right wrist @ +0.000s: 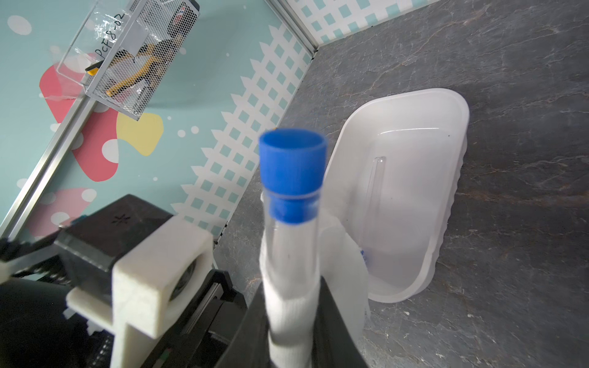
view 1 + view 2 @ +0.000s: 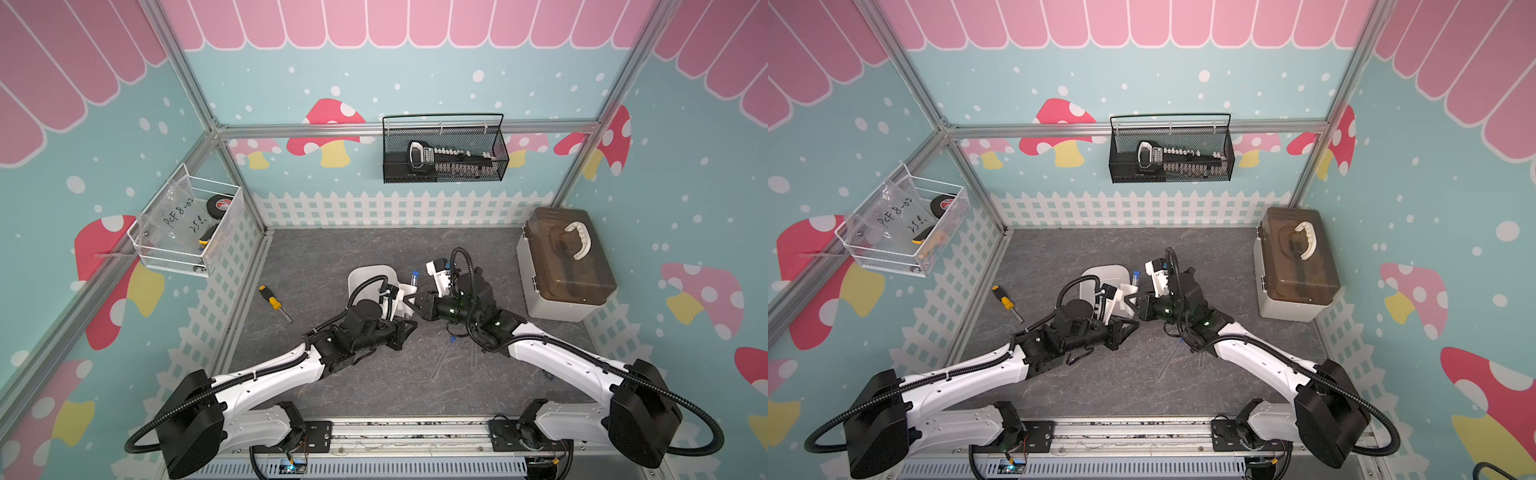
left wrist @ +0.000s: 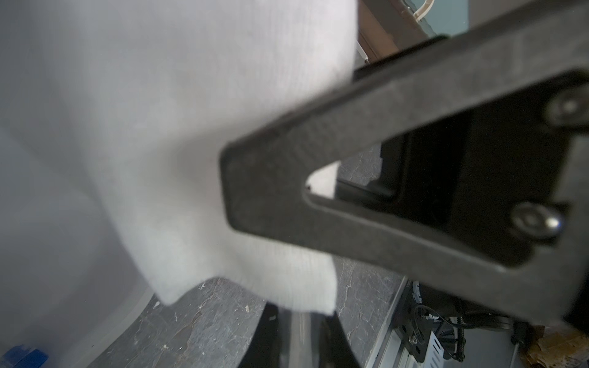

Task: Wipe the exteriors of test tubes
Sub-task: Wipe the dirt from the test tube.

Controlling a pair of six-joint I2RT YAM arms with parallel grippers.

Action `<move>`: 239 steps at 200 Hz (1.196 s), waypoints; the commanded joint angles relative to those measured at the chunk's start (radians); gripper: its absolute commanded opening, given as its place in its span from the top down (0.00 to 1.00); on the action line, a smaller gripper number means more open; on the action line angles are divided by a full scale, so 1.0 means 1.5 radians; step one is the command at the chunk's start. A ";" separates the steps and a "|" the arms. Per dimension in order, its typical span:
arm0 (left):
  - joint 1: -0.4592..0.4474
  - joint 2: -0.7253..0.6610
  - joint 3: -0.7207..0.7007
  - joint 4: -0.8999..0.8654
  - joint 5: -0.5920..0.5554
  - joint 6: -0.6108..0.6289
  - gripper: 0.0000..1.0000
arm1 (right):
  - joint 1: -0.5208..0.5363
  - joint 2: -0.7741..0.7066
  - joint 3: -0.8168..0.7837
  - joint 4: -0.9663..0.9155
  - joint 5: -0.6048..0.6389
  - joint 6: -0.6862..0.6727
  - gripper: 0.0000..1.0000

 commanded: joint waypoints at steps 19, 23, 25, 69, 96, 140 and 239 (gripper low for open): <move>-0.001 -0.005 0.019 -0.014 -0.001 0.028 0.92 | 0.021 -0.011 -0.048 0.029 0.025 0.032 0.79; -0.001 -0.006 0.020 -0.015 -0.001 0.029 0.92 | 0.024 -0.013 -0.051 0.031 0.028 0.035 0.79; 0.000 -0.006 0.020 -0.015 -0.002 0.030 0.92 | 0.025 -0.014 -0.055 0.032 0.029 0.037 0.79; 0.003 -0.005 0.025 -0.022 -0.003 0.036 0.92 | 0.045 -0.027 -0.094 0.046 0.049 0.057 0.79; 0.003 -0.003 0.021 -0.021 0.009 0.031 0.92 | 0.041 -0.025 -0.079 0.037 0.075 0.044 0.79; 0.001 -0.010 0.004 -0.019 0.014 0.018 0.92 | 0.003 0.017 -0.011 0.028 0.051 0.017 0.80; 0.000 -0.010 0.007 -0.018 0.003 0.025 0.92 | -0.027 0.026 0.017 -0.012 0.012 -0.004 0.79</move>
